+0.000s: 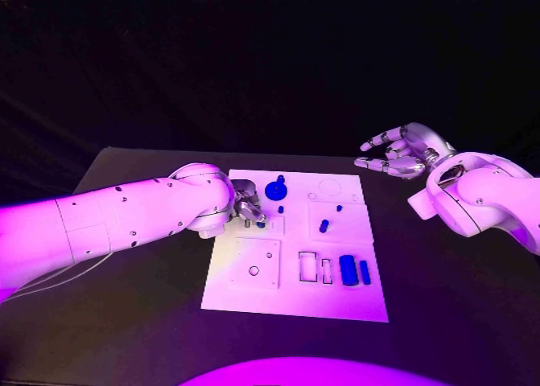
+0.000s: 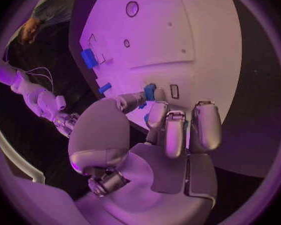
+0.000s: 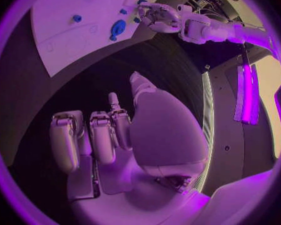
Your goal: Assemble the parts on the task board
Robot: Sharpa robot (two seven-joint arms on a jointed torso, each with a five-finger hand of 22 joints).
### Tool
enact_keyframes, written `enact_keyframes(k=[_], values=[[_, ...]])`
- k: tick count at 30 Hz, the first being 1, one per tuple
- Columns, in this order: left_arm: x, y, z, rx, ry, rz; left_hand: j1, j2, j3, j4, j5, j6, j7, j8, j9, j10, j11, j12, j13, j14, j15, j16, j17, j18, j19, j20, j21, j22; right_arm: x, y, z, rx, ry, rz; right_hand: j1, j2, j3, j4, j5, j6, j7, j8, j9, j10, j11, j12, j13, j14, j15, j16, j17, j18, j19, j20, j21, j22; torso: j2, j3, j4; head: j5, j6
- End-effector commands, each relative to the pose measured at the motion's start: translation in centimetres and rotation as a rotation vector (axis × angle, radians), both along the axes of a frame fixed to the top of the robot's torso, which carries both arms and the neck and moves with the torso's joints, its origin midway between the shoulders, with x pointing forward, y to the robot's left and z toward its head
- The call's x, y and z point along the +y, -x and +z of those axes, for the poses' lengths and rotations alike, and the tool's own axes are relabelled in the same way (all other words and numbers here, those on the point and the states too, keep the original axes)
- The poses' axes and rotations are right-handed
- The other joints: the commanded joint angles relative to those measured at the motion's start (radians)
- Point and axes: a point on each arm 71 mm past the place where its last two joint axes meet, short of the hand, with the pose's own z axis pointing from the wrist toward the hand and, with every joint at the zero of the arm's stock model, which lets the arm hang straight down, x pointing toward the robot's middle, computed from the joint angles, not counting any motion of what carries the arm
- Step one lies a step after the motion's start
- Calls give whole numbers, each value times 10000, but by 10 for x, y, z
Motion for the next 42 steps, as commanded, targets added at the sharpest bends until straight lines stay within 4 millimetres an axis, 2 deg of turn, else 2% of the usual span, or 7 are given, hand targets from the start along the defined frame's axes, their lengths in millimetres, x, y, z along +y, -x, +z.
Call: enact_keyframes(k=[1,10,19,24,36,42], values=[[-3,2,-3,261,-9,-223,-123,-32,201,-266,-10,261,-147,-75,7,39,-13,30,15,1041,-72,33,2633,-159,63,-40,31,5,1,0,1,-127,34,124,-101,5,-94,6,17,-73,-6,47,-14,-18,-65,-49,1458,949,-83,-62,2190,64,839,-76,-73,2261,-1,-1,-2,-9,4],[-2,1,-3,251,-25,-168,-418,-76,-405,118,-23,389,-152,-192,31,30,-18,18,30,1041,-84,33,2633,-160,76,-60,17,1,2,1,1,-198,1,115,-255,-3,-316,16,-74,-114,-1,87,-34,-46,-59,-76,1432,949,-79,-64,2189,70,831,-74,-96,2245,-4,-3,3,-40,-6],[-1,0,-4,250,-37,-137,-621,-97,-1573,742,-21,505,-130,-349,102,26,3,14,68,1041,-71,33,2633,-163,94,-52,2,12,2,1,2,-222,-11,106,-341,19,-480,24,-128,-134,2,118,-47,-57,-56,-85,1421,947,-76,-69,2181,72,827,-72,-106,2239,-2,-5,6,-64,-7],[0,0,-4,238,-37,-105,-626,-111,-1936,940,-23,521,-121,-398,127,10,11,-6,54,1041,-65,33,2633,-162,96,-50,-3,11,1,2,2,-289,-49,69,-458,115,-610,32,-185,-142,1,157,-58,-51,-56,-75,1427,944,-76,-75,2169,74,826,-71,-112,2236,-4,-4,8,-77,-20],[5,-1,-4,180,-33,26,-579,-120,-2596,1341,-17,535,-109,-465,191,-1,23,-15,66,1041,-54,33,2633,-161,95,-43,-15,8,0,2,2,-308,-65,26,-545,152,-757,33,-306,-162,2,191,-73,-54,-55,-78,1422,942,-75,-80,2159,76,823,-71,-123,2230,-10,-10,3,-77,-11],[9,0,1,77,107,114,-551,-209,-3189,1629,-14,550,-111,-514,243,-5,22,-24,68,1041,-56,33,2633,-159,98,-43,-23,6,-1,1,2,-306,-62,10,-621,181,-846,40,-353,-175,3,210,-83,-65,-53,-89,1409,937,-74,-89,2140,78,820,-70,-131,2225,-13,-11,0,-87,12]])
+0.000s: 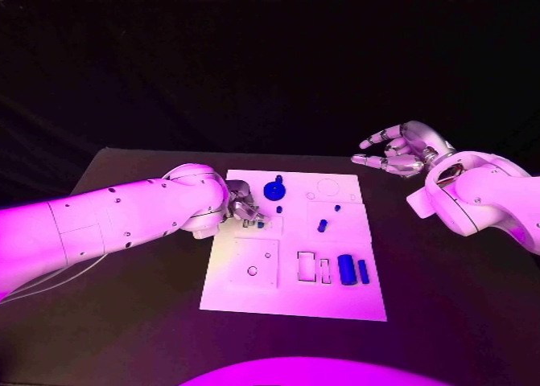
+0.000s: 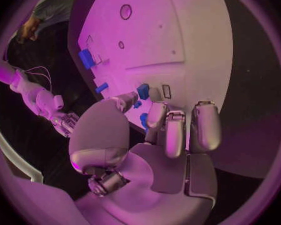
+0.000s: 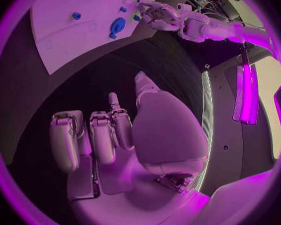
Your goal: Assemble the parts on the task board
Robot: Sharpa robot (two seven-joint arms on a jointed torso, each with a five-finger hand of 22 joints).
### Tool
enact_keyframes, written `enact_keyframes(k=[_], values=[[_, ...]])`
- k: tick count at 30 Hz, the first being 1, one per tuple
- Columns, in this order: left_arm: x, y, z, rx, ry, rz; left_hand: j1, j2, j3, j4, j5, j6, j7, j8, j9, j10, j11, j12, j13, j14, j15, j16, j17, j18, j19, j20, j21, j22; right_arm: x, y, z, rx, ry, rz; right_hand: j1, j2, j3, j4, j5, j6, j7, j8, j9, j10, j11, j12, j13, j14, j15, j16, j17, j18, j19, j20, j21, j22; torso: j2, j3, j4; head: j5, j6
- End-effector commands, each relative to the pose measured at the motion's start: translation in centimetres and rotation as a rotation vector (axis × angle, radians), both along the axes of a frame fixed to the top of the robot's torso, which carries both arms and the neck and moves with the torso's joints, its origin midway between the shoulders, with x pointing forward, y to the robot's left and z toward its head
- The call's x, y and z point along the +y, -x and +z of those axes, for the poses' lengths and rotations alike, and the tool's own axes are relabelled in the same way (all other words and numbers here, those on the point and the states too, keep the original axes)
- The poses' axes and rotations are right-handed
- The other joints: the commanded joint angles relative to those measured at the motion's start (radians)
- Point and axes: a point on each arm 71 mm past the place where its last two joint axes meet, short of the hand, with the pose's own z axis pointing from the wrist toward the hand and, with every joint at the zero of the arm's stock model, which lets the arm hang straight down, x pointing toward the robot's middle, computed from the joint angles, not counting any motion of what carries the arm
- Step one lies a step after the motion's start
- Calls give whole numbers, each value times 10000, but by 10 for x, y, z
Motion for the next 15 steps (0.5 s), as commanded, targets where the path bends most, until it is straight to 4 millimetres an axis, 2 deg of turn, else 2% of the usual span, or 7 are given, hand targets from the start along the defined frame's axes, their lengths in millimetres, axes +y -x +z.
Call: enact_keyframes(k=[1,10,15], values=[[-1,2,4,-12,209,-31,-38,-100,-174,43,-23,53,36,-64,19,-3,23,-25,10,1041,-57,33,2634,-158,60,-8,-25,-7,1,0,1,-134,9,98,-126,-15,-73,-13,-55,-97,-5,62,-14,-30,-18,-37,1412,937,-74,-50,2140,78,820,-70,-50,2229,-6,-6,-4,-6,22],[2,-1,32,-108,1096,176,5,-101,-348,33,9,1,46,-105,33,-89,32,-117,-101,1041,-52,33,2634,-153,44,-8,-39,-28,-1,-2,0,-128,12,24,-172,5,-118,-10,-71,-104,-4,72,-20,-24,-17,-30,1417,939,-73,-48,2146,78,821,-70,-48,2231,-28,0,11,12,113],[12,-10,52,-303,1299,401,153,-56,-567,38,40,-167,115,-217,40,-276,91,-281,-287,1041,-4,32,2634,-121,-69,17,-122,-184,-2,-3,-1,-110,13,3,-172,5,-118,-10,-71,-104,-4,72,-20,-24,-17,-30,1417,939,-73,-48,2146,78,821,-70,-48,2231,-28,9,10,26,158]])
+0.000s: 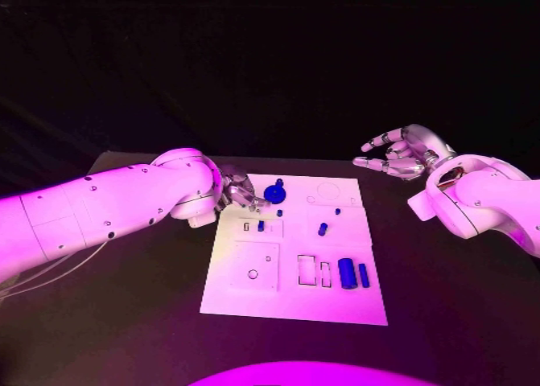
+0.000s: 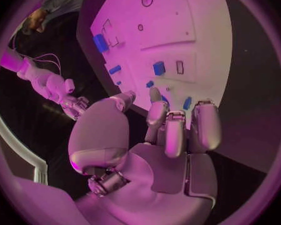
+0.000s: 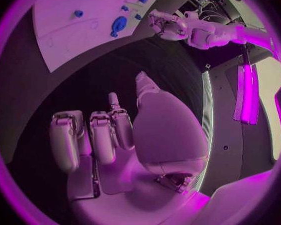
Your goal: Assemble the parts on the task board
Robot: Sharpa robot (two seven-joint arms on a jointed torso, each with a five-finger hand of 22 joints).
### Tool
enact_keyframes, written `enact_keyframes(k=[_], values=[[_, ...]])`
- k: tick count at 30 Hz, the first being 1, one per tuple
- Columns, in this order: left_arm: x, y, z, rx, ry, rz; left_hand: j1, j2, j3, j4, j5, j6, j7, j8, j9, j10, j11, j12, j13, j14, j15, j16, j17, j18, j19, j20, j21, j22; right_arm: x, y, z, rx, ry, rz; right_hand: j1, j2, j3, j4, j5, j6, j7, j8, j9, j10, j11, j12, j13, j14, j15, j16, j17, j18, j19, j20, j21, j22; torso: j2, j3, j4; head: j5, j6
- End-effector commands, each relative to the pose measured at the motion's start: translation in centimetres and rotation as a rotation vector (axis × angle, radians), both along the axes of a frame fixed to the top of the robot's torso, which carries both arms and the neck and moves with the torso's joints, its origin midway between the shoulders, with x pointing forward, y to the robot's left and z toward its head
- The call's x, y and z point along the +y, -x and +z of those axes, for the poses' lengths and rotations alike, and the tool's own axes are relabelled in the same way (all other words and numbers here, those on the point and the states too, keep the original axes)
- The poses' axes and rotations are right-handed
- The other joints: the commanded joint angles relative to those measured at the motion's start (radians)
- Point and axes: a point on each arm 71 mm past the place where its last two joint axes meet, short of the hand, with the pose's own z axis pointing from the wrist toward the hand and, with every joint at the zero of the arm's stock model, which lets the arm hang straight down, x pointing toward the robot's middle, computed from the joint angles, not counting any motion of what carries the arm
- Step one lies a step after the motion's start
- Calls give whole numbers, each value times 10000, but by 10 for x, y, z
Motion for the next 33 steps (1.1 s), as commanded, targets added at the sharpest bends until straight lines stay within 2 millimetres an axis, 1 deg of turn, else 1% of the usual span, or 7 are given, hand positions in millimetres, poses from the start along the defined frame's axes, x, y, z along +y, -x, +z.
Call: enact_keyframes(k=[1,7,13,26,27,29,33], values=[[6,-6,12,131,352,151,175,48,-136,-5,50,-118,42,-115,5,-143,5,-115,-106,1034,12,20,2614,-110,-105,28,-90,-95,1,0,0,-85,-8,104,-122,24,-60,1,-36,-70,32,33,-16,-20,-17,-24,1423,940,-73,-46,2151,78,822,-70,-48,2234,5,10,6,10,50],[25,-24,23,-4,164,579,589,206,-458,0,100,-507,270,-598,-231,-685,213,-584,-667,957,190,-96,2435,-38,-360,148,-278,-427,1,-1,-1,-58,0,100,-124,26,-62,1,-36,-71,32,34,-16,-19,-17,-23,1423,941,-73,-44,2156,78,822,-70,-49,2233,11,14,22,54,155],[33,-39,23,-102,-226,799,790,319,-649,8,109,-760,455,-1050,-584,-1052,373,-907,-1072,909,333,-159,2337,-4,-491,266,-376,-591,1,-1,-1,-42,3,114,-125,40,-66,-4,-32,-72,32,37,-18,-21,-17,-26,1420,940,-73,-47,2150,81,817,-70,-60,2224,41,-14,-2,154,220],[33,-58,7,261,-1136,891,761,378,-727,30,91,-736,487,-1124,-677,-1094,406,-930,-1109,904,368,-163,2329,1,-507,302,-388,-607,3,-1,-1,-73,-52,154,-105,96,-64,-20,7,-87,32,46,-25,-313,-17,-380,1115,920,-74,-81,2072,106,776,-70,-152,2157,69,-28,-13,219,216],[32,-59,5,292,-1179,916,761,378,-727,30,91,-736,487,-1124,-677,-1094,406,-930,-1109,904,368,-163,2329,1,-507,302,-388,-607,3,-1,-1,-80,-70,162,-90,111,-79,-25,24,-108,34,51,-34,-472,-17,-577,947,889,-75,-134,1951,132,731,-70,-253,2084,76,-34,-17,220,211],[32,-61,0,367,-1291,961,730,413,-764,33,86,-722,496,-1149,-712,-1114,416,-941,-1127,901,379,-167,2322,8,-527,316,-401,-632,4,-1,-1,-110,-111,182,-17,166,-183,-21,53,-215,16,121,-76,-1453,-44,-1932,-211,626,-113,-610,1055,381,291,-103,-1255,1363,91,-34,-38,230,218],[31,-63,-6,510,-1404,977,698,436,-802,35,84,-719,505,-1174,-743,-1146,427,-963,-1158,888,389,-183,2297,17,-557,328,-422,-673,5,-1,0,-176,-213,195,72,214,-269,-18,75,-351,-17,255,-121,-2222,-92,-3323,-1505,364,-177,-1262,113,617,-109,-171,-2404,544,122,-36,-57,244,221]])
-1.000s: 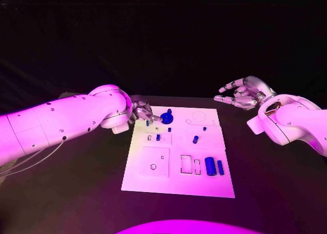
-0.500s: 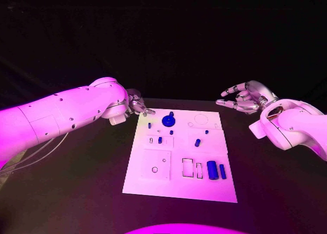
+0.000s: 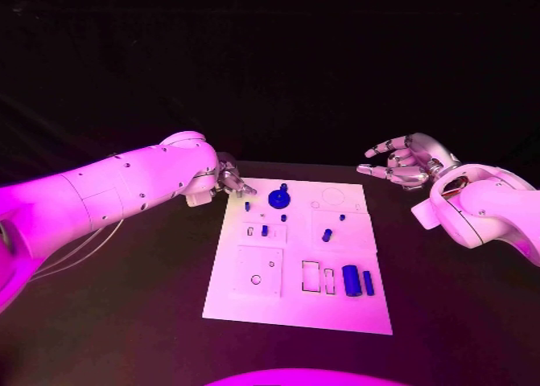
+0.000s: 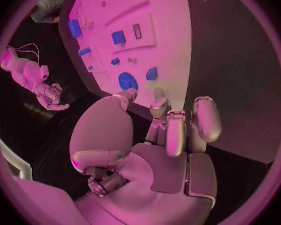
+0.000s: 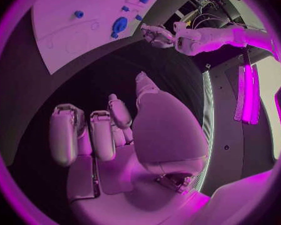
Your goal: Assemble the parts on the task board
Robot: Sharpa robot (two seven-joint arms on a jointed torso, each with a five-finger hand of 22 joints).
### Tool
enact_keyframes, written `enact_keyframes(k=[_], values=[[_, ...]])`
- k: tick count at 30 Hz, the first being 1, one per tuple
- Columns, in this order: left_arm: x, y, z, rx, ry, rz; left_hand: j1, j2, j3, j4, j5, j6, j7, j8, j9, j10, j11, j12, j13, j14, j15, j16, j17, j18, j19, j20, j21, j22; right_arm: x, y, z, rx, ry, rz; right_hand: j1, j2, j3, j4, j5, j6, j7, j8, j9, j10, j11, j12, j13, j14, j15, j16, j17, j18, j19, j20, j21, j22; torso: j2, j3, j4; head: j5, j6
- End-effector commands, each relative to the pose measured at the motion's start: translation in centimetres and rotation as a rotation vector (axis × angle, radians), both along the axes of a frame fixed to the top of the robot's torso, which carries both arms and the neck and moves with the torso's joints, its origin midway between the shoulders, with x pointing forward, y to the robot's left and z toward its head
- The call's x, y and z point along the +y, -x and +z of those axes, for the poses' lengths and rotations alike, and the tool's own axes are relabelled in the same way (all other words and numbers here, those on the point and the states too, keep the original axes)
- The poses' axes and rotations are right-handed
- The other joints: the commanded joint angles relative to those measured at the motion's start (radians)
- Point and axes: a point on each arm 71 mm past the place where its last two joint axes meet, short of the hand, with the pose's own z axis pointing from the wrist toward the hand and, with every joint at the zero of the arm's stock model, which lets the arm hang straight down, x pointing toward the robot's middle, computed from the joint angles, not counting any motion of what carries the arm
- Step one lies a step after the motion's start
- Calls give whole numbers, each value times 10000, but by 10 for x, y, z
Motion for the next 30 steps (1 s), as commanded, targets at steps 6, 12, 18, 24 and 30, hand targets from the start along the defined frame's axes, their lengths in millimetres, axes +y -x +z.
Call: enact_keyframes(k=[6,12,18,24,30], values=[[-5,-1,-7,441,-113,-343,-85,165,-144,-16,14,14,60,-71,-59,-53,12,-55,-13,910,63,-42,2310,16,-49,29,-39,10,2,0,2,-247,-224,102,48,116,-63,-10,134,-136,-9,127,-37,-435,-42,-823,-803,252,-106,-513,-267,230,-204,-78,-859,177,35,-4,-18,16,-38],[-6,-1,-10,605,-151,-381,-105,171,-168,-17,10,22,61,-77,-71,-53,14,-51,-10,914,66,-36,2319,14,-43,34,-35,21,3,0,2,-264,-260,101,48,129,-71,-7,149,-154,-18,172,-44,-536,-50,-1033,-1029,214,-118,-664,-426,266,-248,-92,-1089,12,28,3,-14,31,-71],[-6,0,-12,728,-213,-427,-77,207,-171,-34,17,44,57,-81,-87,-64,12,-56,-20,910,69,-40,2313,19,-60,40,-46,0,2,-1,2,-271,-287,88,79,154,-66,-15,157,-180,-33,262,-53,-801,-68,-1503,-1519,92,-139,-1059,-858,388,-432,-116,-1808,-503,31,2,-21,35,-85],[-6,0,-13,821,-242,-460,92,304,-168,-58,36,136,38,-74,-134,-58,0,-27,-1,917,64,-28,2330,17,-52,51,-37,24,2,-1,2,-271,-330,67,101,157,-68,-13,163,-235,-34,322,-69,-1024,-71,-1890,-1935,-12,-148,-1434,-1238,499,-596,-128,-2503,-1003,25,9,-17,55,-116],[-7,1,-13,827,-155,-466,418,535,-90,-64,53,309,-14,11,-170,-11,-43,45,52,926,34,-13,2351,13,-33,42,-17,67,2,-2,1,-254,-342,57,112,165,-63,-15,165,-252,-34,339,-74,-1051,-72,-1943,-2004,-17,-150,-1488,-1266,505,-596,-132,-2579,-1058,27,5,-25,51,-112]])
